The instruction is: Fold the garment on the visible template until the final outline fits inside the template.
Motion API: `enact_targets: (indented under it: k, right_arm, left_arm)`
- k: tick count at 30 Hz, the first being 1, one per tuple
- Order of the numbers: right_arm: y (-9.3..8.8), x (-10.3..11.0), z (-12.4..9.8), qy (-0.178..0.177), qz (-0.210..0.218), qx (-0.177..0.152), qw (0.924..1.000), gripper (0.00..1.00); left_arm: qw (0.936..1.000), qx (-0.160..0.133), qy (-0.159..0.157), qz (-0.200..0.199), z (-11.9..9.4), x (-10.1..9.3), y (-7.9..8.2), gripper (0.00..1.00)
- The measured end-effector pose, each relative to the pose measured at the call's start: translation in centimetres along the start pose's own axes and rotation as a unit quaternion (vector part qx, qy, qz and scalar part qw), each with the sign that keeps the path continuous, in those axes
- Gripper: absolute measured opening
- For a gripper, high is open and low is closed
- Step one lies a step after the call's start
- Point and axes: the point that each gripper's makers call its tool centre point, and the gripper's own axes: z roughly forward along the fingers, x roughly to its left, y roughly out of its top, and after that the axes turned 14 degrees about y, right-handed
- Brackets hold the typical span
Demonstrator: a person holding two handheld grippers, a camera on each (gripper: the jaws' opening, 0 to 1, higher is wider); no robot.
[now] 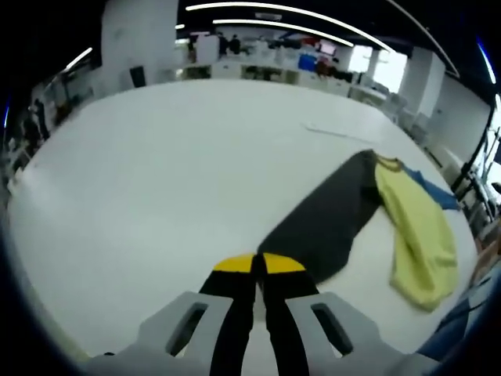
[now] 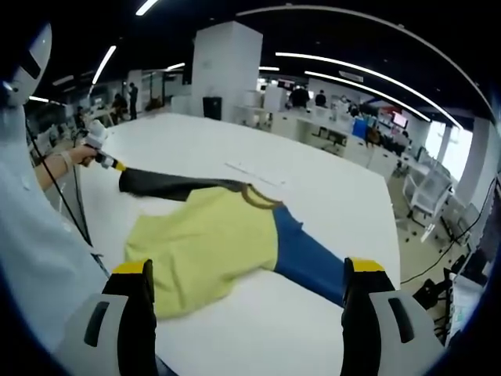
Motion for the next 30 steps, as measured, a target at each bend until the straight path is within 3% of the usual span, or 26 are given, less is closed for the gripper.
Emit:
enact_targets:
  k: [30]
  right_arm:
    - [0.1, 0.3, 0.0, -0.007, 0.004, 0.004, 1.0000, 1.00]
  left_arm:
    - [0.9980, 0.007, 0.048, 0.041, 3.6, 1.9, 0.6, 0.00]
